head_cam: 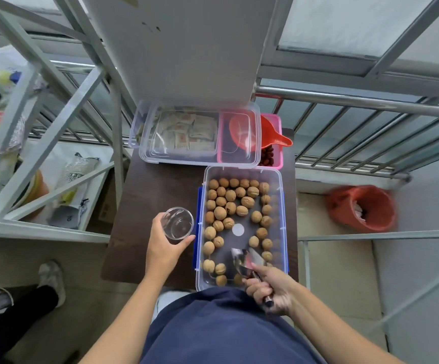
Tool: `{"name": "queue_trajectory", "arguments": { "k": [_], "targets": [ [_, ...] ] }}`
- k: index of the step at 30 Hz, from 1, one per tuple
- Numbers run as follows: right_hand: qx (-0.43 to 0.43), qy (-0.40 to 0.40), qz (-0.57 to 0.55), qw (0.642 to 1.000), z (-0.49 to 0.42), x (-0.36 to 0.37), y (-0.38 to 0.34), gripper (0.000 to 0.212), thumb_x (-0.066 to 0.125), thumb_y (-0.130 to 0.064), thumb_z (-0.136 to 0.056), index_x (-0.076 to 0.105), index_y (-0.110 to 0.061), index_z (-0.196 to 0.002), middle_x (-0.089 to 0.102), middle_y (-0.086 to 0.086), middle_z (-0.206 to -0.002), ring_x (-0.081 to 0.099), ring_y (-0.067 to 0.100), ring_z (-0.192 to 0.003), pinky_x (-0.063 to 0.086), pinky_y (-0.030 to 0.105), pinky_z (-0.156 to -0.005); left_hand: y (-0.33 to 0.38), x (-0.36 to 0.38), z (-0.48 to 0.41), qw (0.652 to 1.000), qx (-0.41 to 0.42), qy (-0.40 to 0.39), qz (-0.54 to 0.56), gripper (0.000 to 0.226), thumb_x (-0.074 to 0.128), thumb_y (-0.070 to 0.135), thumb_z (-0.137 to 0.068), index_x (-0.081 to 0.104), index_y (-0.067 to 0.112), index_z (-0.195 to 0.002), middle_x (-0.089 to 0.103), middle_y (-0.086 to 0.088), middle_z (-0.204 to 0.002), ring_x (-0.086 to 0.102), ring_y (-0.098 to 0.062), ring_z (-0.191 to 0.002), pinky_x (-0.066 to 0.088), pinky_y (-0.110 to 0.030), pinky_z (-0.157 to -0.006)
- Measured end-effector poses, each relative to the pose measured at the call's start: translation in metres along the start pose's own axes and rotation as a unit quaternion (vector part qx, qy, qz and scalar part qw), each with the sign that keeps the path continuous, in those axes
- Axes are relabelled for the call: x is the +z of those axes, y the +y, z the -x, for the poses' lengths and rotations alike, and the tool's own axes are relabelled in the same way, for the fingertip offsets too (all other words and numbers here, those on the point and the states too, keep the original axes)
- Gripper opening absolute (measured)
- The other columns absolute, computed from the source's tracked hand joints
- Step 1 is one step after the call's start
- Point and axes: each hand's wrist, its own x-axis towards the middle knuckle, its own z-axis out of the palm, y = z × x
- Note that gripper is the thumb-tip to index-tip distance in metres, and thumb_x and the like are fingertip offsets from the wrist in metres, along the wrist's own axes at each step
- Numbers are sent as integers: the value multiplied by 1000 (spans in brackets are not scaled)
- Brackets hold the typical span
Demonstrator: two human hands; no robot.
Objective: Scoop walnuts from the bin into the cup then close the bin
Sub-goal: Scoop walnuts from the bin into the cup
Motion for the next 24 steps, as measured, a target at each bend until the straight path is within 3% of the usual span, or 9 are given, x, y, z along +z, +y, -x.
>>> {"name": "queue_trajectory", "arguments": {
  "k": [3, 7, 9, 12, 16, 19, 24],
  "targets": [
    [-70, 59, 138, 986, -23, 22, -19, 39, 51, -41, -104, 51, -4, -92, 42, 2, -60, 33, 8, -36, 26, 17, -27, 4, 0, 2, 1000, -1, 2, 21, 88, 97, 34, -74, 39, 39, -139, 53, 15, -137, 51, -2, -128, 35, 1, -93],
    [-221, 177, 355, 891, -55, 59, -44, 34, 47, -43, -104, 54, -11, -95, 49, 2, -62, 36, 10, -44, 30, 21, -37, 5, -2, 2, 1000, 8, -2, 3, 86, 95, 33, -76, 37, 43, -138, 53, 15, -136, 53, -5, -127, 37, -3, -95],
    [-239, 195, 386, 869, -68, 71, -50, 37, 47, -43, -104, 59, -9, -94, 53, 2, -62, 43, 12, -46, 35, 24, -43, 2, -6, 1, 1000, 9, -1, -8, 86, 95, 31, -76, 37, 43, -138, 54, 14, -136, 54, -7, -127, 40, -10, -99],
    [-262, 214, 412, 846, -84, 75, -61, 40, 45, -41, -104, 65, -7, -97, 54, 2, -61, 47, 13, -46, 37, 26, -44, 4, -10, 0, 1000, 10, -6, -16, 84, 95, 27, -76, 37, 43, -135, 55, 13, -134, 54, -7, -126, 39, -7, -96],
    [-283, 232, 437, 821, -78, 66, -64, 38, 47, -37, -103, 65, -10, -82, 53, 1, -61, 44, 14, -47, 35, 28, -48, 3, -8, -5, 999, 30, -18, -26, 81, 95, 25, -75, 45, 37, -137, 59, 12, -134, 57, -8, -126, 46, -16, -103],
    [-296, 229, 470, 799, -50, 59, -51, 34, 46, -31, -102, 63, -10, -82, 50, -1, -55, 38, 11, -42, 31, 24, -44, -2, -11, -8, 998, 44, -28, -39, 89, 95, 23, -75, 47, 27, -150, 58, 8, -145, 54, -9, -136, 44, -26, -112],
    [-311, 223, 542, 748, 18, 52, -35, 32, 48, -23, -101, 64, -6, -79, 49, -2, -50, 36, 6, -34, 27, 20, -38, 4, -10, -13, 991, 98, -47, -84, 91, 94, 24, -76, 46, 32, -153, 53, 10, -152, 49, -11, -141, 44, -34, -116]
  ]
}}
